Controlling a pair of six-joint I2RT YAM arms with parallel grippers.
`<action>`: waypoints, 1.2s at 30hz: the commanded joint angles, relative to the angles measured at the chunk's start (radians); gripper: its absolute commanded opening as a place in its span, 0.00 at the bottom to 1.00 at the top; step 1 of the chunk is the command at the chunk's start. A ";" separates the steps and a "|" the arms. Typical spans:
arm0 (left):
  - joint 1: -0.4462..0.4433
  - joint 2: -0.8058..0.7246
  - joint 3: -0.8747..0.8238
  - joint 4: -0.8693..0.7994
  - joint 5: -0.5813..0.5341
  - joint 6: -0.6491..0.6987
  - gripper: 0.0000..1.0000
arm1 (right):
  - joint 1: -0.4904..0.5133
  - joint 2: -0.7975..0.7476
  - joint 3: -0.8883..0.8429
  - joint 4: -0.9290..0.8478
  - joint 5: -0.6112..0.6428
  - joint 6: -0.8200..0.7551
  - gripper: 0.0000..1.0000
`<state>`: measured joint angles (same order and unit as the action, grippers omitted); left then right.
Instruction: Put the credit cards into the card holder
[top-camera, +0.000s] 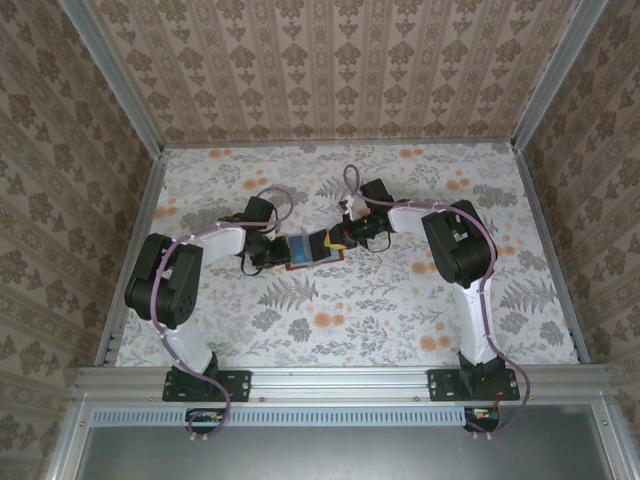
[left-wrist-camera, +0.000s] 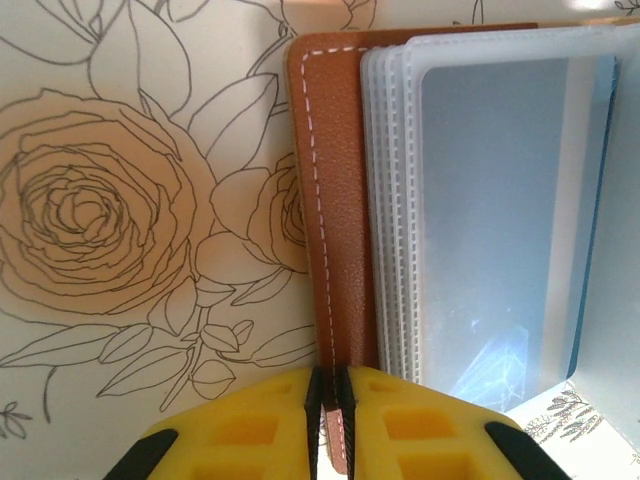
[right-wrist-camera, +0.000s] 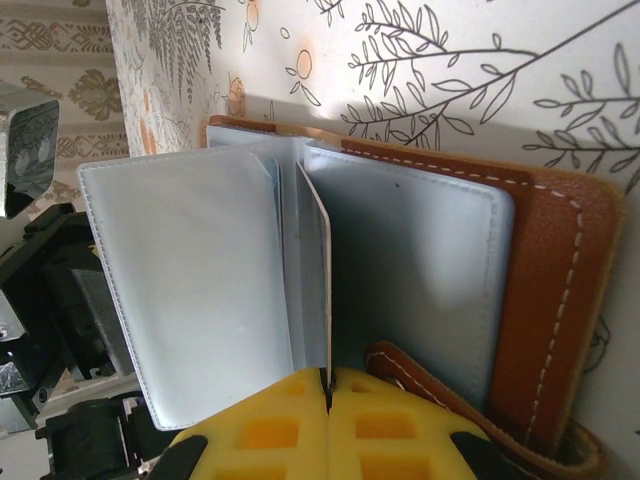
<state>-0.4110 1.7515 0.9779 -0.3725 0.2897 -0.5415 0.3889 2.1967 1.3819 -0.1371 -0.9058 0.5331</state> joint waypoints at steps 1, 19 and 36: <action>0.003 -0.039 0.006 -0.072 -0.051 0.028 0.17 | 0.008 0.036 0.014 0.009 -0.035 0.016 0.04; 0.008 -0.079 0.012 -0.041 -0.015 -0.026 0.33 | 0.005 0.047 0.022 0.046 -0.083 0.051 0.04; -0.002 0.007 0.055 -0.050 -0.069 -0.028 0.32 | 0.004 0.039 0.014 0.113 -0.148 0.104 0.04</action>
<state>-0.4137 1.7718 1.0283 -0.3988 0.2531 -0.5579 0.3885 2.2257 1.3827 -0.0486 -1.0035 0.6140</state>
